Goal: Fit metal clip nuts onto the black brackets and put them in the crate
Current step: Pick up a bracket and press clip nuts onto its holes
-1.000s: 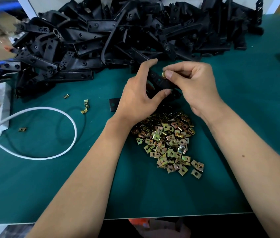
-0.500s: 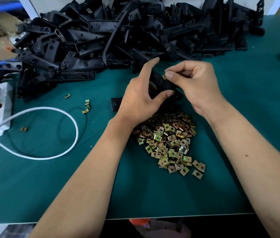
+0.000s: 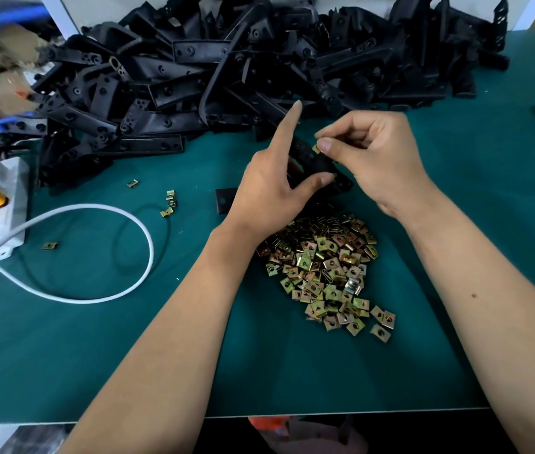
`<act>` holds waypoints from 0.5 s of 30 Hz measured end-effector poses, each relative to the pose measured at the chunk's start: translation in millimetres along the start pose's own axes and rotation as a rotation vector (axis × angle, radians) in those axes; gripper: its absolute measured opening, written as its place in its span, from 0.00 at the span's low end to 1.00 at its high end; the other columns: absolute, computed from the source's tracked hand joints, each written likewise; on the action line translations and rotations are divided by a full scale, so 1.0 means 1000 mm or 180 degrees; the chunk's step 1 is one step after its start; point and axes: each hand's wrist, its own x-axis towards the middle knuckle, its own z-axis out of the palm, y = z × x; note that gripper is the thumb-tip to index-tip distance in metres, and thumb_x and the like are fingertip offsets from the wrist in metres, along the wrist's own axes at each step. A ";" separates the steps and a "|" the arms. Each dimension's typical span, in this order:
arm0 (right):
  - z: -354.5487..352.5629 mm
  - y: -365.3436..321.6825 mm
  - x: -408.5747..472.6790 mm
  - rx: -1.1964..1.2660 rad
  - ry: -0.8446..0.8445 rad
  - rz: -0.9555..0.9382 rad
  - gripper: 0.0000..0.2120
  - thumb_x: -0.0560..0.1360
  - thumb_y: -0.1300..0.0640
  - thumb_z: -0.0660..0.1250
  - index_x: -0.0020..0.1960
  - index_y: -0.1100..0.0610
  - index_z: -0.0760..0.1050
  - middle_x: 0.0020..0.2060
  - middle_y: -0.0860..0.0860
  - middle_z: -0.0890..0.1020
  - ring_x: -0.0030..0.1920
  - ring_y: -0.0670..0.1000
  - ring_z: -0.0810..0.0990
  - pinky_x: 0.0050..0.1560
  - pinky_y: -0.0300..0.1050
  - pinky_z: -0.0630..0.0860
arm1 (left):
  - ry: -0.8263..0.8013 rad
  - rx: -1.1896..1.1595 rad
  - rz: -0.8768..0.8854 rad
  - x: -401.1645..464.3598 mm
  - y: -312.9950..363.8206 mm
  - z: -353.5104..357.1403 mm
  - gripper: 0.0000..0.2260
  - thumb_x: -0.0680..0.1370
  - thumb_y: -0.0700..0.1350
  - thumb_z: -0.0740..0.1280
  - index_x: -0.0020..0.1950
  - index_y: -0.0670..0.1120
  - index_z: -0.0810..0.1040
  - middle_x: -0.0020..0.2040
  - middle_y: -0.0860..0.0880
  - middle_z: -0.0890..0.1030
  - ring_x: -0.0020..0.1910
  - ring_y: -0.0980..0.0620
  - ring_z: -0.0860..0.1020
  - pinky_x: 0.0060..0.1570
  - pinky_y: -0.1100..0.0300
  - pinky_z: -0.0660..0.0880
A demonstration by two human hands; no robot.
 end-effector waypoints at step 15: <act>0.012 -0.003 -0.005 0.0042 0.0017 0.0023 0.07 0.75 0.61 0.74 0.48 0.50 0.86 0.43 0.46 0.88 0.48 0.46 0.87 0.55 0.48 0.83 | -0.0173 -0.0160 -0.0030 0.000 0.005 0.000 0.35 0.79 0.49 0.73 0.81 0.48 0.57 0.51 0.47 0.83 0.42 0.54 0.80 0.49 0.52 0.78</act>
